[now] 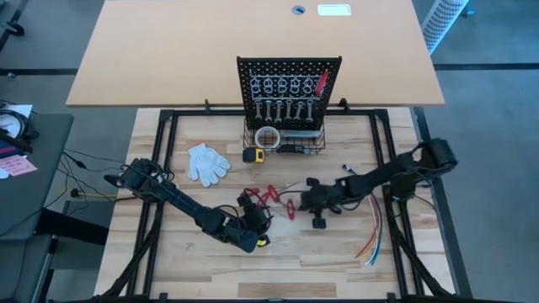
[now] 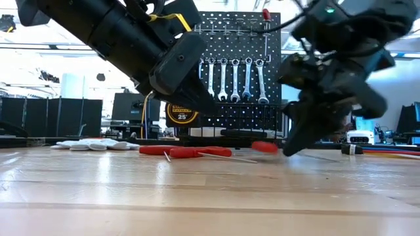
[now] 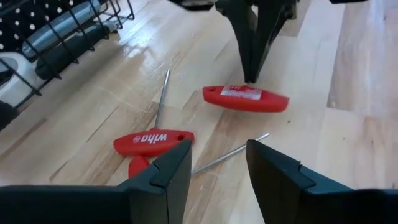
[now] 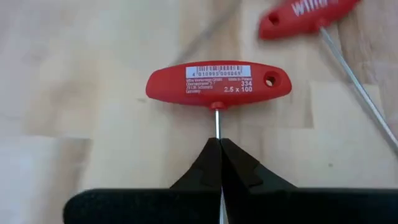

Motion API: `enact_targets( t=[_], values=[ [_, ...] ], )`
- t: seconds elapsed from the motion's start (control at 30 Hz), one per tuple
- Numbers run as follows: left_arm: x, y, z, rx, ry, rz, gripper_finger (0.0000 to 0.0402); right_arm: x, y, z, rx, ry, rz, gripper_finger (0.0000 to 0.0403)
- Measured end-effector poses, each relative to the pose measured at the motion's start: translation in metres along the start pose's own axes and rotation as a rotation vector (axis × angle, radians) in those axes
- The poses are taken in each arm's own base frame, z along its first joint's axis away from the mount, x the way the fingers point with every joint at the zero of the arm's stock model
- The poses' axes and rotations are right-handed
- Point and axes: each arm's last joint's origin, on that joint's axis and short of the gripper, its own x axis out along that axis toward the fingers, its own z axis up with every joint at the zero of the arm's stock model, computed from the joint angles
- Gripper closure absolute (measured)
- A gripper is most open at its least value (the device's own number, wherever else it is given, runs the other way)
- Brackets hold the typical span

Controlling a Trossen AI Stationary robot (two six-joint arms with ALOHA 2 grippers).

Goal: Hang tools onto peg board
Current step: Hang the red allen wrench on the peg board

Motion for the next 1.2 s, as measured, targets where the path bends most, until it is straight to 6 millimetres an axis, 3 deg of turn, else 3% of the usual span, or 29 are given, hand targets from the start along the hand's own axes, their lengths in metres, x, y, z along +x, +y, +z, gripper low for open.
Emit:
enact_targets(
  t=[0.17,0.4,0.6,0.87,1.2],
  values=[
    [0.0,-0.004,0.006,0.04,-0.035,-0.055,0.0251,-0.008,-0.004,-0.012,0.01,-0.12,0.127,0.0401],
    [-0.004,-0.014,0.018,0.213,-0.12,-0.255,0.0251,-0.014,0.003,-0.004,-0.074,-0.281,0.447,0.0401],
    [-0.01,-0.02,0.038,0.356,-0.333,-0.32,0.0251,-0.022,0.012,0.008,-0.123,-0.403,0.646,0.0401],
    [-0.014,-0.022,0.05,0.444,-0.477,-0.373,0.0233,-0.029,0.022,0.017,-0.156,-0.502,0.722,0.0401],
    [0.001,-0.01,0.064,0.261,-0.488,-0.486,0.0228,-0.031,0.025,0.032,-0.173,-0.549,0.727,0.0401]
  ],
)
